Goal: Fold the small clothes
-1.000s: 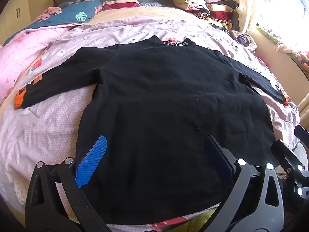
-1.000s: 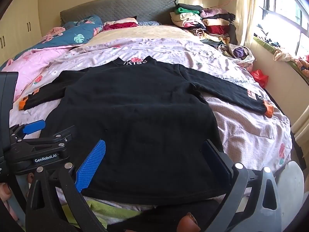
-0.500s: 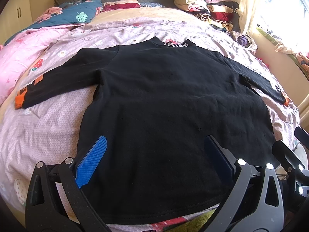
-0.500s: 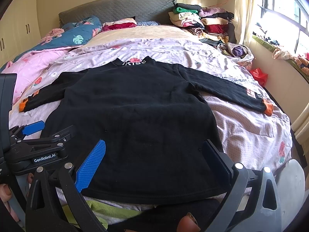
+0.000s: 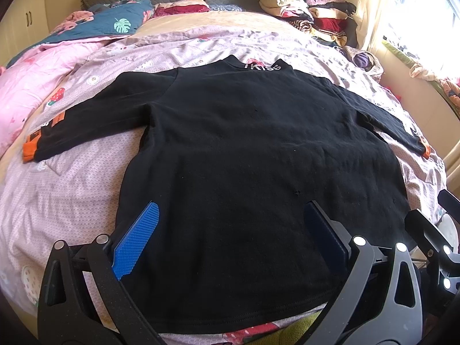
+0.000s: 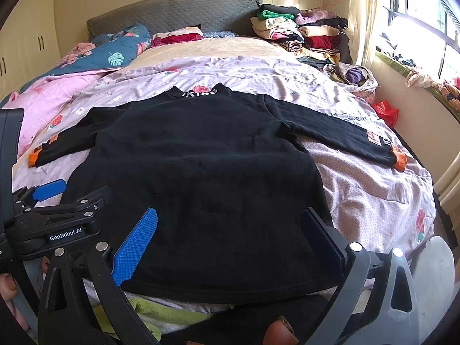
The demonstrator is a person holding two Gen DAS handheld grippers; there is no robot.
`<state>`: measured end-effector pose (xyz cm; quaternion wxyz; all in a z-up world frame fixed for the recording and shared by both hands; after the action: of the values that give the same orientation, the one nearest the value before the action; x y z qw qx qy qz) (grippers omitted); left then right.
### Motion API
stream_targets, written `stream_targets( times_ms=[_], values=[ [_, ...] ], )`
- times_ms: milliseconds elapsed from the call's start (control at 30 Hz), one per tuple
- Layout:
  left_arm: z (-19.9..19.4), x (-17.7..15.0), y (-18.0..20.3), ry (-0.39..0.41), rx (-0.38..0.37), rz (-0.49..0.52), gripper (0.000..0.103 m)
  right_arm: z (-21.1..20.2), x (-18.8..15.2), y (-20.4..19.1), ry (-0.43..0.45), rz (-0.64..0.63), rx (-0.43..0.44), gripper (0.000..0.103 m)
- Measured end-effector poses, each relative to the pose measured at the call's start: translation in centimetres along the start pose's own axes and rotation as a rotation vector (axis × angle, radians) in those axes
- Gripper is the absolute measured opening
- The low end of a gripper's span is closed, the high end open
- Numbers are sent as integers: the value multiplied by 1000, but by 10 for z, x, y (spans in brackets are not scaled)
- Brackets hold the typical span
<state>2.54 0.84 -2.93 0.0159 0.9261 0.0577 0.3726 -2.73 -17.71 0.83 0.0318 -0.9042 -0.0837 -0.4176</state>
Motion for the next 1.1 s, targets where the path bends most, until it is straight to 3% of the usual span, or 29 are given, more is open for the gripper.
stream_targets(
  times_ms=[833,1100],
  values=[
    [-4,4,3,7,4,1,95,4,1,1,-7,-1,-4,99],
    [5,18,5,2,16,1,95,15,11,6,-15,10,-6,99]
  ],
)
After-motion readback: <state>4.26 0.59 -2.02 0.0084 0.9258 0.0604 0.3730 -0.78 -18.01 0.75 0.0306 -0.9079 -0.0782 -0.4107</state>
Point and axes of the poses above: each gripper's, at about its wrist camera, not at the fingertips, and z roughly the way its jaws point, y to its right, x to its top, the point moved 4 cm from there along z, roughly the way its jaws point, and after that the axes turned 6 degrees about y, right-handed, at the moved point
